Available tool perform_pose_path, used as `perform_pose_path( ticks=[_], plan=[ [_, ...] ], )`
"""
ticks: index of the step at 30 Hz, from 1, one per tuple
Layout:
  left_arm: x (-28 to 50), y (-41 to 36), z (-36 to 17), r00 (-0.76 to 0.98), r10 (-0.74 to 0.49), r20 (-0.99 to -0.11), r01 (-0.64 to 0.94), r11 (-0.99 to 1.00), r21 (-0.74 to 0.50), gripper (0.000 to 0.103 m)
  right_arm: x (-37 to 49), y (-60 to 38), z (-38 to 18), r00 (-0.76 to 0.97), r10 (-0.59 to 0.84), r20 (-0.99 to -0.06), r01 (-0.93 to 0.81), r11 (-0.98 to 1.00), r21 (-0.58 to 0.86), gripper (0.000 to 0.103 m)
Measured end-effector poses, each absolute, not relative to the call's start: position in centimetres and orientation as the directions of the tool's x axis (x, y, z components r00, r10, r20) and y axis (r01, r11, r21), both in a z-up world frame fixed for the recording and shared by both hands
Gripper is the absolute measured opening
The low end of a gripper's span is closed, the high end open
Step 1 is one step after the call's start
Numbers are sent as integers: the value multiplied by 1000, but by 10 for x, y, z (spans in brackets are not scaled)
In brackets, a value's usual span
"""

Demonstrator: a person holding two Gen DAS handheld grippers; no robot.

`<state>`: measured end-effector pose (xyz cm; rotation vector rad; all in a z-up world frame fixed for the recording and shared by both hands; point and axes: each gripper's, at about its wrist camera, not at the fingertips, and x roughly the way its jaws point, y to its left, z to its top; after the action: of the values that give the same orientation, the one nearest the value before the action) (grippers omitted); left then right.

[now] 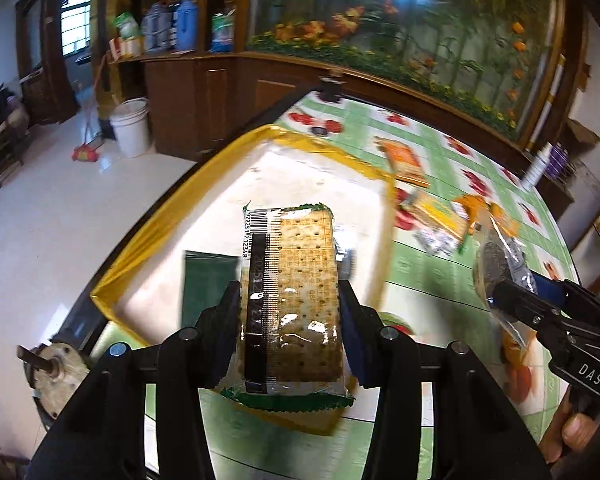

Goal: Organize snacks
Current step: 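Place the cracker pack and clear bag into the tray, opening both tools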

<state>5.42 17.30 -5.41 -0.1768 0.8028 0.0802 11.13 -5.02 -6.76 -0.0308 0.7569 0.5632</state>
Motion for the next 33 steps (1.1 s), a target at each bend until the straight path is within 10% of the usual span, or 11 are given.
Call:
perform_pose_path(
  ticks=[14, 18, 33],
  plan=[
    [90, 182, -83, 623, 88, -777, -170, 985, -24, 46, 200, 60, -100, 475, 554, -684, -542, 796, 268, 51],
    [84, 175, -75, 634, 166, -755, -193, 980, 54, 86, 197, 46, -101, 468, 564, -680, -533, 794, 292, 53],
    [76, 90, -48, 683, -33, -729, -5, 999, -49, 87, 124, -178, -118, 605, 396, -691, -226, 917, 328, 76]
  ],
)
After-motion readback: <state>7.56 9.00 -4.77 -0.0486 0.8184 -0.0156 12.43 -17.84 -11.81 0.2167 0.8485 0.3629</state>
